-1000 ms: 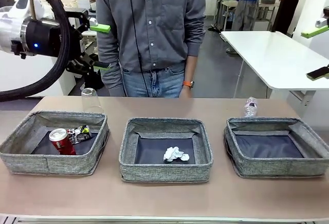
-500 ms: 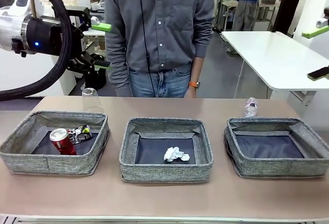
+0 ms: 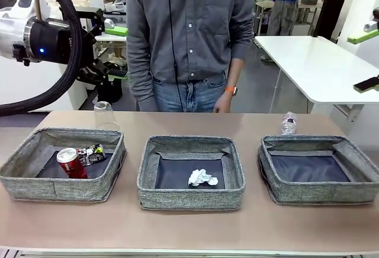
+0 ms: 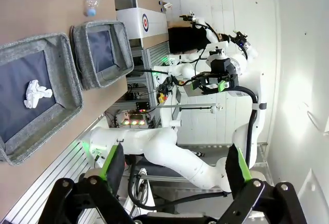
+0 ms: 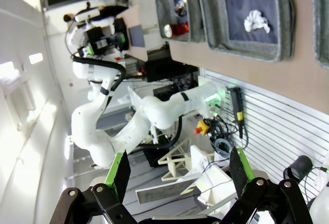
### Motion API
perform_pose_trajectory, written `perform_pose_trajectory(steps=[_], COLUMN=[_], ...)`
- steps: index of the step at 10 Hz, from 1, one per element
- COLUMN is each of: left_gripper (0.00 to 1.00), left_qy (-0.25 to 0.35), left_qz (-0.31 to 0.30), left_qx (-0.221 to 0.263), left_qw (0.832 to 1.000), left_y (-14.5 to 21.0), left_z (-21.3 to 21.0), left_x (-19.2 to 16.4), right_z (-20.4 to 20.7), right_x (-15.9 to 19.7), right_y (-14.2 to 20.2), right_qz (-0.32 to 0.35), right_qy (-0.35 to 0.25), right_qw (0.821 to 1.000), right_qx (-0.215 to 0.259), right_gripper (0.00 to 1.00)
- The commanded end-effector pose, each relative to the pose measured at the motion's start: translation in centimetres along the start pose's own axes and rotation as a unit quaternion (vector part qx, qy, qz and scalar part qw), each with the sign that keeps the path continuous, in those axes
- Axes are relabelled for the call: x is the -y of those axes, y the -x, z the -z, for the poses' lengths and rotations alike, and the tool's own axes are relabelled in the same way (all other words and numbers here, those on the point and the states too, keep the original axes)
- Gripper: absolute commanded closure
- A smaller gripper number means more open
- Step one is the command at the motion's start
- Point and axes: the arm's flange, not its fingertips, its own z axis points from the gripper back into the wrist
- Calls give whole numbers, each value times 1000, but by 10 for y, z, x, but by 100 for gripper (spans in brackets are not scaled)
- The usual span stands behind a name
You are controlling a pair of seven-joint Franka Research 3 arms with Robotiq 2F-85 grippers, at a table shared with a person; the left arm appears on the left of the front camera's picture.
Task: Sort the waste into the appropriate baskets.
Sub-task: Pick up the waste item pointed out by the person.
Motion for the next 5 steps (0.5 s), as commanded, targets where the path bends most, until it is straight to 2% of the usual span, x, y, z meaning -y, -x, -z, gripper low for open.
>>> perform_pose_trajectory(steps=[1,5], left_gripper=[0,0], left_qy=[9,9], left_qz=[-8,-8], left_qx=[7,7], left_qw=[1000,1000], left_y=[0,0], left_z=[2,2], left_x=[3,3], right_z=[-1,-1], right_x=[-3,-3], right_y=[-2,-2], right_qz=[-7,-7], right_qy=[-6,-6], right_qw=[1000,1000], right_qx=[3,3], right_gripper=[0,0])
